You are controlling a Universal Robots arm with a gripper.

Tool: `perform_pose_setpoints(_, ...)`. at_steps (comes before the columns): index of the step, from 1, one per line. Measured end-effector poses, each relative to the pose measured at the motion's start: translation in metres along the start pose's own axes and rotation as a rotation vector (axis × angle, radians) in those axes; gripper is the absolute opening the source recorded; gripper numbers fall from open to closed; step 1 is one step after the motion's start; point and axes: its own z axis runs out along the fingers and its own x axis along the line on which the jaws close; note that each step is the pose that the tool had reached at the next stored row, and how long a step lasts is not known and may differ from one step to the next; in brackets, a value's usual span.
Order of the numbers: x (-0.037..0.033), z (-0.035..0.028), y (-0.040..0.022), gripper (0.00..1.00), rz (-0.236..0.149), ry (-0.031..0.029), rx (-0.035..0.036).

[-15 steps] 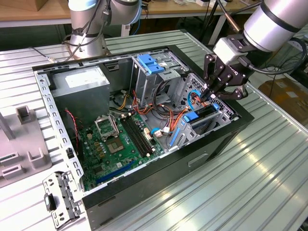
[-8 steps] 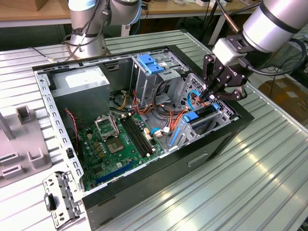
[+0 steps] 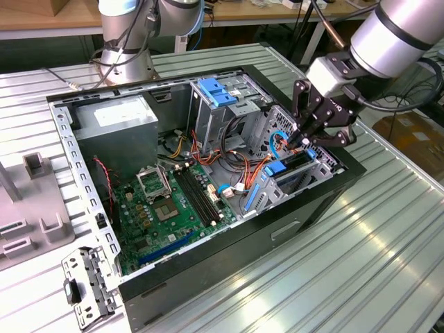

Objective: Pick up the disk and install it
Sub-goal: 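Insert the second disk wire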

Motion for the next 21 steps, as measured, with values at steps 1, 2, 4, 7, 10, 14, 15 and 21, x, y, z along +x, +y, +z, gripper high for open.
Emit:
perform_pose_setpoints(1, 0.0005, 0.0, 0.0001, 0.16, 0.0, -0.0002, 0.0)
perform_pose_setpoints(2, 0.0008, 0.0001, 0.0002, 0.16, 0.0, -0.0005, 0.0)
perform_pose_setpoints(4, 0.0011, 0.0004, 0.0003, 0.16, 0.0, -0.0015, 0.0)
perform_pose_setpoints(7, 0.0022, 0.0011, 0.0003, 0.16, 0.0, -0.0021, 0.0)
perform_pose_setpoints(10, 0.0044, 0.0017, 0.0005, 0.16, 0.0, -0.0032, 0.0)
perform_pose_setpoints(14, 0.0067, 0.0031, 0.0008, 0.16, -0.014, -0.0038, -0.0027)
perform_pose_setpoints(15, 0.007, 0.0035, 0.0008, 0.16, -0.029, -0.0029, -0.0054)
perform_pose_setpoints(21, 0.0084, 0.0057, 0.0006, 0.16, -0.035, -0.0026, -0.0064)
